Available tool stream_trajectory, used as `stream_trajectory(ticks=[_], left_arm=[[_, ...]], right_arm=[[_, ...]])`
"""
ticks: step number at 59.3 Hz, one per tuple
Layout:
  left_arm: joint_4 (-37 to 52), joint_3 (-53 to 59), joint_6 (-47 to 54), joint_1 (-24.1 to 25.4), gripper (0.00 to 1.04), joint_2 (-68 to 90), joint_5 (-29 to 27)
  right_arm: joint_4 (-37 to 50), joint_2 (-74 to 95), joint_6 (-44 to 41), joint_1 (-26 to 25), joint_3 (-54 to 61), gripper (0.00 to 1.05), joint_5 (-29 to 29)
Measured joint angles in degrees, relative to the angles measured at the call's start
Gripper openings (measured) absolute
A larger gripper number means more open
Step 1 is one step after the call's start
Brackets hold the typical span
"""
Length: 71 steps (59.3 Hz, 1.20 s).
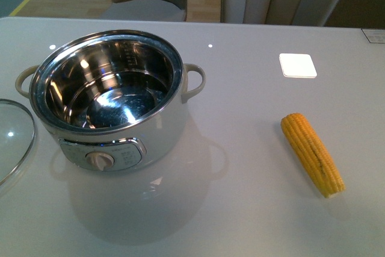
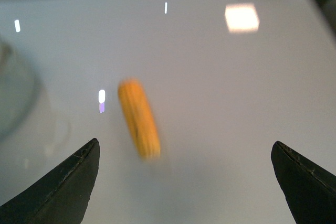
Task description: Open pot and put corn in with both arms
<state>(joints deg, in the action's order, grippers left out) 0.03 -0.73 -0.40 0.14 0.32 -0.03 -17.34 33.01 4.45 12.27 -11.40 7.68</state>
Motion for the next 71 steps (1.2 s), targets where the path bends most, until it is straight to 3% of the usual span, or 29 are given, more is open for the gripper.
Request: stream_trajectory(ticks=[16, 28, 41, 71], left_arm=[[0.0, 0.0, 0.0, 0.0, 0.98, 0.0, 0.0], [0.0, 0.0, 0.0, 0.0, 0.98, 0.0, 0.0], [0.0, 0.0, 0.0, 0.0, 0.98, 0.0, 0.0], [0.0, 0.0, 0.0, 0.0, 0.98, 0.0, 0.02]], right_arm=[[32.17, 39.5, -10.34, 0.42, -4.92, 0.96, -2.05], [42.07, 65.29, -16.41, 0.28, -13.73, 0.96, -3.87], [43.87, 79.8, -19.65, -0.15, -21.94, 0.96, -2.6], [39.74, 94.62, -19.23, -1.33, -35.23, 0.96, -2.75]])
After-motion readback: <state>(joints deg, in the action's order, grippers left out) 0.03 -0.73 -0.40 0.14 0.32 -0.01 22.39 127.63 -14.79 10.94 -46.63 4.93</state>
